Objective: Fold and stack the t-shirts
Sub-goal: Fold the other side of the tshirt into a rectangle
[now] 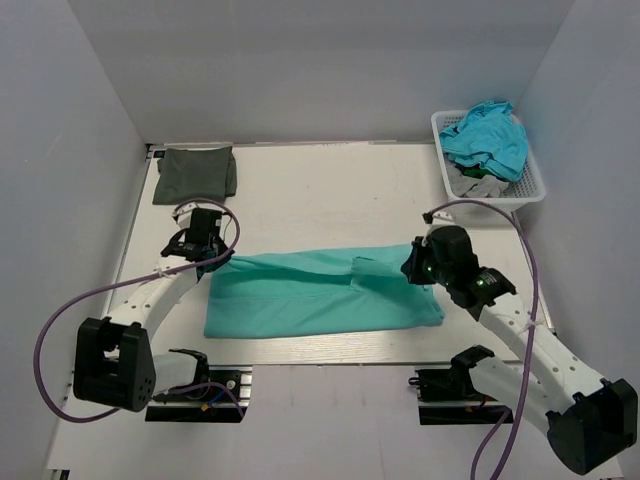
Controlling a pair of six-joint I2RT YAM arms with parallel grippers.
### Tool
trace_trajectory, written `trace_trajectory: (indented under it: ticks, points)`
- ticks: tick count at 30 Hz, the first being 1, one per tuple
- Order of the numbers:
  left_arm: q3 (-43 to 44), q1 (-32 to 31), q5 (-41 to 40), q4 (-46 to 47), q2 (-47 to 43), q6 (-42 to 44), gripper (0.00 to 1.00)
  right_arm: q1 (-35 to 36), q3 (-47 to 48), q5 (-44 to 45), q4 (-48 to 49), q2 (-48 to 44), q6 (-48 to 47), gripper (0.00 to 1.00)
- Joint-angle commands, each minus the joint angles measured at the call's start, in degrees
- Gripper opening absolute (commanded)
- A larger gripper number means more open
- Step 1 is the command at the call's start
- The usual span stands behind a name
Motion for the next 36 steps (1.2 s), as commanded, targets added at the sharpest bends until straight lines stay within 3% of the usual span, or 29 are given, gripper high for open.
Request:
trace_trajectory:
  ticks: [1, 3, 4, 5, 6, 7, 8, 9, 12, 16, 24, 31, 36]
  points:
    - [-1.49, -0.66, -2.29, -0.24, -2.20, -2.47, 0.16, 1.03, -4.48, -4.00, -3.64, -1.93, 3.74, 0.00]
    - [-1.49, -0.66, -2.29, -3.92, -2.21, -4.05, 0.26, 1.38, -6.17, -7.60, -4.70, -2.64, 6.64, 0.00]
    - [-0.97, -0.66, -3.16, -6.72, -3.34, -5.45, 0.36, 1.82, -8.00, -9.00, -7.31, -3.34, 7.69, 0.07]
    - [-0.27, -0.66, -6.91, -10.58, -3.96, -11.03, 0.50, 2.00, -8.37, -9.28, -8.65, -3.87, 10.75, 0.24]
    - [1.39, -0.66, -8.87, -20.19, -4.49, -14.65, 0.68, 2.18, -8.63, -10.50, -10.05, -5.44, 11.47, 0.43]
    - [2.45, -0.66, -10.71, -24.90, -5.02, -17.91, 0.92, 2.09, -8.81, -10.60, -13.02, -5.80, 12.09, 0.59]
    - [3.59, -0.66, -12.99, -28.86, -5.63, -20.47, 0.98, 1.65, -8.64, -10.69, -15.92, -6.33, 13.14, 0.90]
    - [7.08, 0.29, -13.02, -33.86, -6.25, -21.62, 1.00, 1.82, -7.76, -10.69, -18.04, -6.68, 13.15, 0.90]
    - [14.55, -0.66, -15.48, -36.37, -5.47, -20.59, 1.00, 1.91, -3.73, -9.90, -18.51, -6.34, 10.97, 0.90]
    - [20.30, -0.66, -11.02, -32.51, -0.73, -14.61, 1.00, 1.74, -0.38, -9.28, -13.06, -2.74, 8.32, 0.90]
    - [16.00, -0.66, 1.65, -27.93, 8.59, -10.47, 1.00, 1.91, -1.07, -12.62, 1.36, 5.44, 10.34, 0.90]
    - [11.08, 0.03, 9.91, -30.39, 3.17, -13.10, 1.00, 1.83, -3.36, -11.04, 1.89, 10.71, 9.99, 0.90]
    - [9.40, 0.04, 9.14, -28.90, 2.45, -17.41, 0.97, 1.74, -4.59, -10.51, 3.47, 12.47, 9.29, 0.90]
